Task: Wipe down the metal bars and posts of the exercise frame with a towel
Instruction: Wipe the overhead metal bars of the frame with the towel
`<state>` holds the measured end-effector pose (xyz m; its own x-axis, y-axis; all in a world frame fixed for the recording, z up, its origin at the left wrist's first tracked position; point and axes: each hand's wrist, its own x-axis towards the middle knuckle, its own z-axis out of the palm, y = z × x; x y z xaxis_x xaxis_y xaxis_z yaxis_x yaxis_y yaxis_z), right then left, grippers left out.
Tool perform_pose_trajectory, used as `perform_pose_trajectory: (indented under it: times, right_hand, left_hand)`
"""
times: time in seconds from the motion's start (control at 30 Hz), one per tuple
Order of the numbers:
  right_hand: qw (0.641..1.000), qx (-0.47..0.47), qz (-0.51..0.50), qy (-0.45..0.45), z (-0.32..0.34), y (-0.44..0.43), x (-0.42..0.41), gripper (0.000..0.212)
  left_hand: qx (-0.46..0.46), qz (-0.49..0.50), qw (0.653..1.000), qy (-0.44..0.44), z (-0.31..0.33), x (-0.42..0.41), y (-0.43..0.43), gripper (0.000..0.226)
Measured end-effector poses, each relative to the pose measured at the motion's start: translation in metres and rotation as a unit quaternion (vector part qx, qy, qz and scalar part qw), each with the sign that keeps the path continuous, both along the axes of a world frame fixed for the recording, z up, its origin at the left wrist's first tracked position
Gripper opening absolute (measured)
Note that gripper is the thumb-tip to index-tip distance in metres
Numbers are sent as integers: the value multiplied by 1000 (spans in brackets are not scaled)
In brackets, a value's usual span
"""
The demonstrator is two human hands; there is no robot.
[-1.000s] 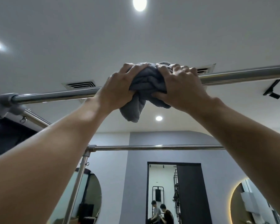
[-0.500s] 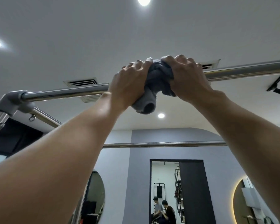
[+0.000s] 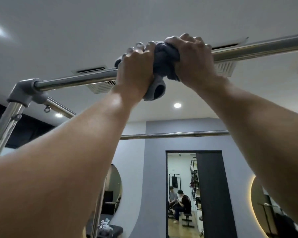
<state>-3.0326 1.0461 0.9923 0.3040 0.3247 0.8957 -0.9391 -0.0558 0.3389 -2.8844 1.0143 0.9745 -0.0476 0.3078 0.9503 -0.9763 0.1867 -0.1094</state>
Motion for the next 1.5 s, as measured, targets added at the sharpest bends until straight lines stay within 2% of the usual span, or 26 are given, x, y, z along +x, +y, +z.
perform_pose_trajectory:
  times: [0.1, 0.23, 0.37, 0.43, 0.53, 0.63, 0.7, 0.83, 0.9, 1.0, 1.07, 1.17, 1.3, 1.43, 1.5]
  right_hand:
    - [999, -13, 20, 48, -9, -6, -2, 42]
    - [996, -61, -3, 61, -19, -3, -33, 36]
    - [1000, -7, -9, -6, 1, 0, -3, 35]
    - [1000, 10, 8, -10, 3, -1, 9, 35]
    - [999, -27, 28, 36, -12, -9, -4, 36]
    - [997, -61, 15, 53, -24, -13, -18, 39]
    - [999, -30, 2, 35, -17, -7, -9, 43]
    - [996, 86, -15, -4, 2, -2, 34, 53]
    - [995, 97, -13, 5, 0, -14, 58, 57]
    - [999, -7, -8, 38, -16, -39, 66, 54]
    - [996, -68, 3, 56, -23, -48, 55, 52]
    - [999, -32, 2, 21, -10, -42, 62, 50]
    - [998, 1, -15, -61, 6, -44, 105, 42]
    - [997, -63, -34, 18, -15, -62, 98, 47]
    - [997, -71, -32, 29, -14, -56, 88, 48]
  left_hand:
    - [-30, -10, 999, -16, -19, 0, -2, 42]
    - [-46, -17, 996, -80, -26, -2, 3, 40]
    - [26, 1, 1000, 0, -5, -3, 7, 43]
    - [40, 8, 999, 20, -6, -3, 8, 45]
    - [-1, 16, 1000, -25, -24, 1, 5, 43]
    - [-23, -24, 995, -97, -29, 6, 2, 43]
    - [-16, -45, 992, -115, -19, 15, 2, 42]
    - [33, -51, 996, -72, -3, 46, -8, 41]
    - [10, -33, 997, -72, -5, 68, -22, 46]
    - [-61, -24, 993, -98, -19, 87, -44, 54]
    - [-70, -31, 989, -123, -21, 89, -52, 53]
    - [-63, -68, 988, -127, -4, 94, -50, 46]
    - [24, -160, 983, -85, 16, 113, -46, 45]
    - [-49, -176, 980, -77, -13, 118, -60, 54]
    - [-56, -188, 977, -83, -13, 111, -59, 54]
